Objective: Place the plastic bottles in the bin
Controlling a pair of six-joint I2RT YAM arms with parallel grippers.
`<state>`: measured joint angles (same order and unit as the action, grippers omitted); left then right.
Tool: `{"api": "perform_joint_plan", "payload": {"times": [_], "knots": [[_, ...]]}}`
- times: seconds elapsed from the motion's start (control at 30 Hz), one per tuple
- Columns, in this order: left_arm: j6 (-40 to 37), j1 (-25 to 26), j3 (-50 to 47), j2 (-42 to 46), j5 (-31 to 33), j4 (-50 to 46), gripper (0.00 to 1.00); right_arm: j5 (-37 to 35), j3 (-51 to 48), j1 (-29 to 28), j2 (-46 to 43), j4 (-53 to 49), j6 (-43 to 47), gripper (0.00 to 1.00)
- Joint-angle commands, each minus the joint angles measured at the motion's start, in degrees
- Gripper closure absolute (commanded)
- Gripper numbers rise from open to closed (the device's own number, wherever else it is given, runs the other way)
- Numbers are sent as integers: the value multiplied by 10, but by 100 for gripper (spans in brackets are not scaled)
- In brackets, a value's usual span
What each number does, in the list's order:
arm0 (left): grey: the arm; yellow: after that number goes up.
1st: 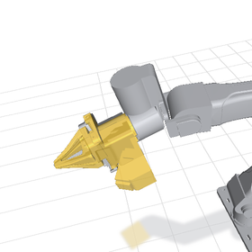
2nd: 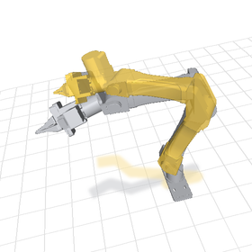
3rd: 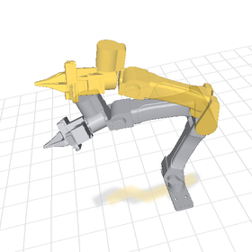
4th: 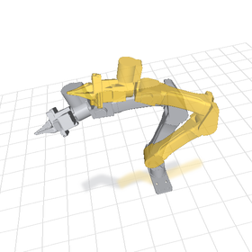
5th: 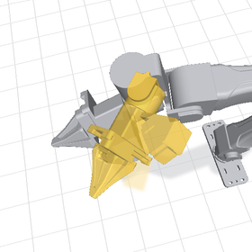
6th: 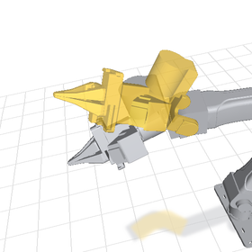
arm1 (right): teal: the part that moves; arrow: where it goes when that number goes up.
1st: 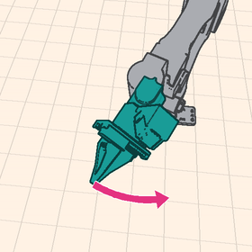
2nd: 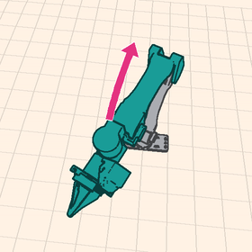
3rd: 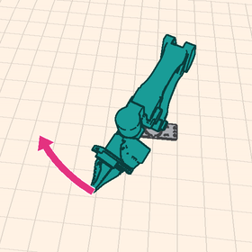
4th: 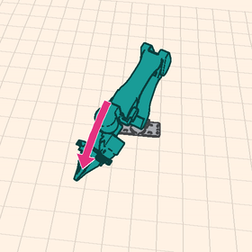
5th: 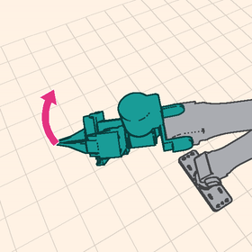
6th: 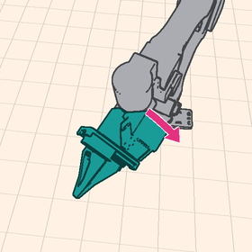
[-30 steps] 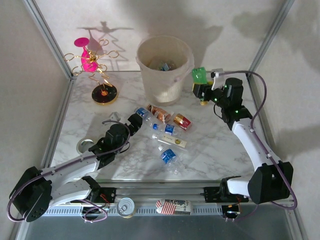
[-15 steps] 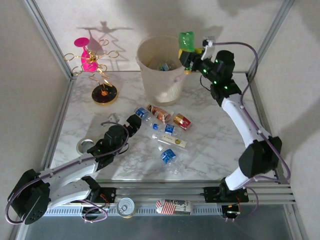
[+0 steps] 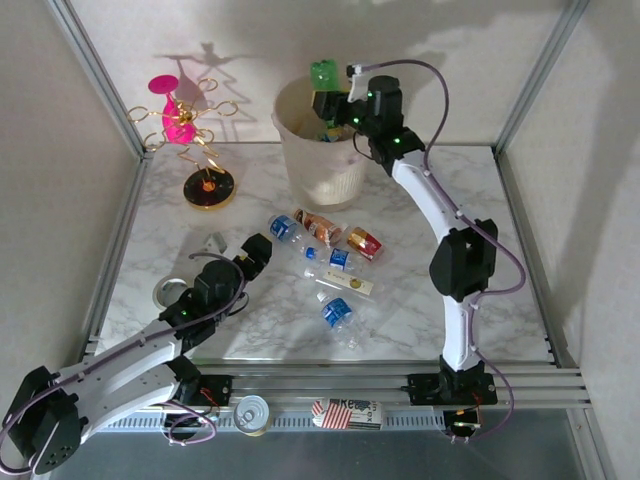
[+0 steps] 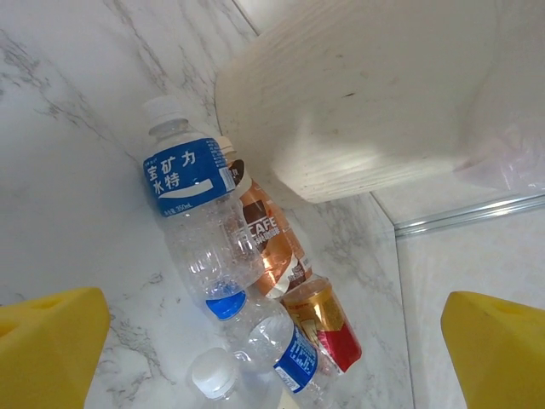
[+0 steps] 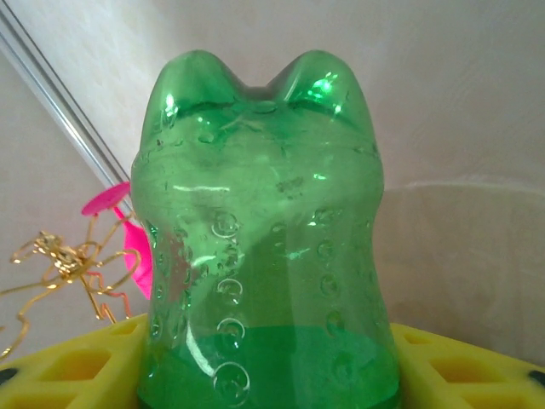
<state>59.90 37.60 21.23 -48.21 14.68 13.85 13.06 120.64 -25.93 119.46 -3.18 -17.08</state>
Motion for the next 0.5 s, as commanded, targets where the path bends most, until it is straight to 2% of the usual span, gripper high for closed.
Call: {"api": "perform_joint_plan", "payload": {"times": [0.0,0.2,0.33,0.47], "knots": [[7,-5,-13,20,18,-21,0,-31,47,-5,20,-45,15,35],[9,-5,-14,47,19,-40,0,-44,60,-5,8,-40,13,22],[13,-5,-17,64,19,-48,0,-44,55,-5,-25,-45,22,20],[18,-5,-24,79,18,-48,0,-46,-9,-6,-93,-32,34,18]]}}
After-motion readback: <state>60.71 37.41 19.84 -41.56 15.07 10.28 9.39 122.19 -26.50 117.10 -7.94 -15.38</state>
